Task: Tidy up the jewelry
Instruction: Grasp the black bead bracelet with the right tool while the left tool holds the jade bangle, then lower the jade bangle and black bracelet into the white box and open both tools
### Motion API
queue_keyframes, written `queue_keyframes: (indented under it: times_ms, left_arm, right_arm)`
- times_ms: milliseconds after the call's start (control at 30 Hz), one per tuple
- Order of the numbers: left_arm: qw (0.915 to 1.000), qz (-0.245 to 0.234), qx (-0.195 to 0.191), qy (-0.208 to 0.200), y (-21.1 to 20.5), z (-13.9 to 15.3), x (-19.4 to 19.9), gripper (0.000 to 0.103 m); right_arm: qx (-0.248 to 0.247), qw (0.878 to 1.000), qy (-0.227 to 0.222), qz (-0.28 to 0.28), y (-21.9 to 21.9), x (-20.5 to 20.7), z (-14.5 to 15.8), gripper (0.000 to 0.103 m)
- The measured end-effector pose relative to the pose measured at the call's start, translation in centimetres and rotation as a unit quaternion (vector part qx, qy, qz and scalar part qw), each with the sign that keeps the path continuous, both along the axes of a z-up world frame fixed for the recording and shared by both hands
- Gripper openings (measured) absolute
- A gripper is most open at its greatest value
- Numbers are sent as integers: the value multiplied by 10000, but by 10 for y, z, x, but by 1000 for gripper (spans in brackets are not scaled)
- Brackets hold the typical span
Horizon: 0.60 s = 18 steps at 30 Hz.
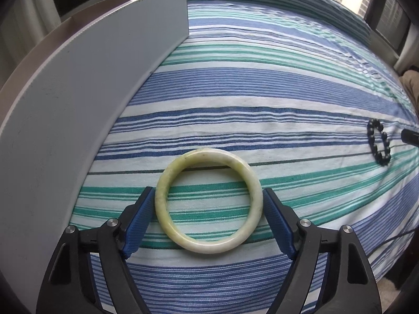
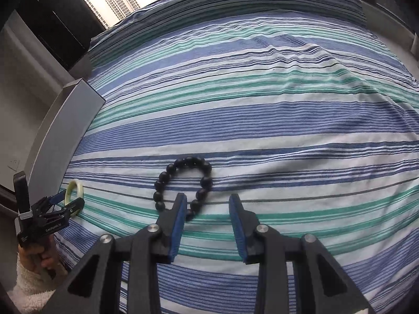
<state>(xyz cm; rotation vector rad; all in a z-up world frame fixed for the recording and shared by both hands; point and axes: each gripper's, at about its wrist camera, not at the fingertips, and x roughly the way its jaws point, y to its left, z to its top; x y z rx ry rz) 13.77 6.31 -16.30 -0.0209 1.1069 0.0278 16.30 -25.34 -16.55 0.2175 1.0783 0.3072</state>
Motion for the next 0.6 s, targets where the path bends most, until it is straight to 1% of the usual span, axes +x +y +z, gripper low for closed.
queue_keyframes:
  times_ms: [33,67,167,233,267,300,333,367,433,533,600]
  left_arm:
    - [10000,19,-9,-5,0,0,0,82]
    - [10000,34,-36,-7,0,0,-1,82]
    - [9999,40,-133,-22,0,3,-3,81]
    - [9999,31,-139,-67,0,6,-5,81]
    - [9998,27,-148,-101,0,9,-6,81]
    - [9998,26,-168,-136,0,13,-7,81]
    - [9997,24,-190,-181,-1,18,-9,81]
    - [9995,16,-207,-243,0,24,-12,81]
    - [9990,13,-233,-370,0,39,-17,81]
    - [9976,16,-362,-585,5,69,-27,81]
    - [9962,30,-438,-753,12,94,-34,81]
  right_arm:
    - [-13,10000,2,89,3,8,-2,34]
    - [-126,9998,-6,178,8,15,-6,34]
    - [-566,9975,-102,418,30,30,-17,34]
    - [-976,9931,-217,607,43,36,-26,33]
    - [-1196,9899,-402,640,48,36,-26,24]
    - [-1425,9867,-415,661,51,37,-28,18]
    - [-1472,9862,-379,655,51,37,-28,13]
    - [-1296,9891,-307,633,49,36,-27,13]
    - [-1080,9916,-370,615,45,28,-17,12]
    - [-682,9937,-562,685,45,14,13,13]
    - [-519,9920,-774,847,53,5,36,12]
